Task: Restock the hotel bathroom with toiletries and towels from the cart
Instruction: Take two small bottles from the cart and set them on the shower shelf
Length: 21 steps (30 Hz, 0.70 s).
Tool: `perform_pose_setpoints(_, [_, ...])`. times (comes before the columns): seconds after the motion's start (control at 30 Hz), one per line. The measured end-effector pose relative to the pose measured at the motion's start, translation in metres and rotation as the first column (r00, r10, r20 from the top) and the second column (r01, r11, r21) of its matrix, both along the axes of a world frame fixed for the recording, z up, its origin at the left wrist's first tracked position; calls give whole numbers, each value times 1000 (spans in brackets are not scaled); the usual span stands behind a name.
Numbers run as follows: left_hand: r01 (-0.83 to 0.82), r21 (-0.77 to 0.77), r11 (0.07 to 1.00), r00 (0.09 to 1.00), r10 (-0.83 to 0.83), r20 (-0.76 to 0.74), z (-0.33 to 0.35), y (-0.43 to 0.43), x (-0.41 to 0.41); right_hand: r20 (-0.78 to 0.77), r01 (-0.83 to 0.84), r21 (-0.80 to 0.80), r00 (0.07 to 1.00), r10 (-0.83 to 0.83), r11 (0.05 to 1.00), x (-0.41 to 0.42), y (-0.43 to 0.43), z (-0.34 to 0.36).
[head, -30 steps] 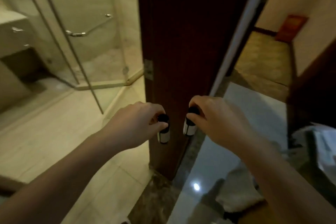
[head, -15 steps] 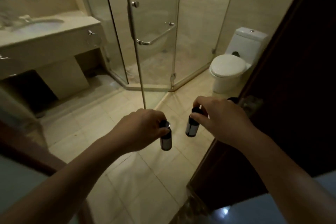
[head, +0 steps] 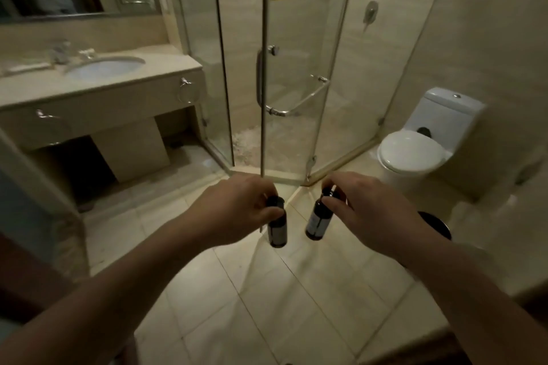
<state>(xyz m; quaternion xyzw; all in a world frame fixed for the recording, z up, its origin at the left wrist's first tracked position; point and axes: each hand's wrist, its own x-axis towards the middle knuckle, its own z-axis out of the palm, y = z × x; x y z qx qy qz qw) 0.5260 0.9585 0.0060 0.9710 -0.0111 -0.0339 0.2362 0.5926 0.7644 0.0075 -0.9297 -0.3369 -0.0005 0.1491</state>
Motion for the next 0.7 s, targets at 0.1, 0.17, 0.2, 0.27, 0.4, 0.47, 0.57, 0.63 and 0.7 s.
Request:
perform_pose_setpoints(0.1, [-58, 7, 998, 997, 57, 45, -3, 31, 30, 23, -58, 4, 998, 58, 998, 39, 33, -3])
perform_pose_setpoints(0.17, [-97, 44, 994, 993, 94, 68, -2, 54, 52, 26, -95, 5, 995, 95, 995, 68, 58, -4])
perform_pose_setpoints(0.2, [-112, 65, 992, 991, 107, 76, 0, 65, 64, 28, -111, 13, 994, 110, 994, 84, 72, -3])
perform_pose_setpoints(0.27, [-130, 85, 988, 989, 123, 82, 7, 89, 92, 37, -137, 31, 990, 136, 990, 118, 100, 2])
perform_pose_setpoints(0.4, [-179, 63, 982, 980, 172, 102, 25, 132, 139, 64, -212, 35, 976, 210, 977, 179, 152, 11])
perform_pose_setpoints(0.47, [-222, 35, 974, 967, 215, 137, 34, 154, 157, 93, -255, 29, 963, 252, 966, 207, 175, 20])
perform_pose_setpoints(0.57, [-290, 16, 957, 946, 284, 159, 39, 186, 181, 104, -333, 35, 939, 328, 942, 242, 212, 31])
perform_pose_setpoints(0.63, [-336, 20, 942, 927, 326, 185, 39, 211, 196, 114, -378, 74, 923, 369, 923, 262, 239, 33])
perform_pose_setpoints(0.7, [-374, 16, 927, 910, 364, 198, 39, 235, 211, 112, -399, 111, 915, 388, 910, 277, 265, 31])
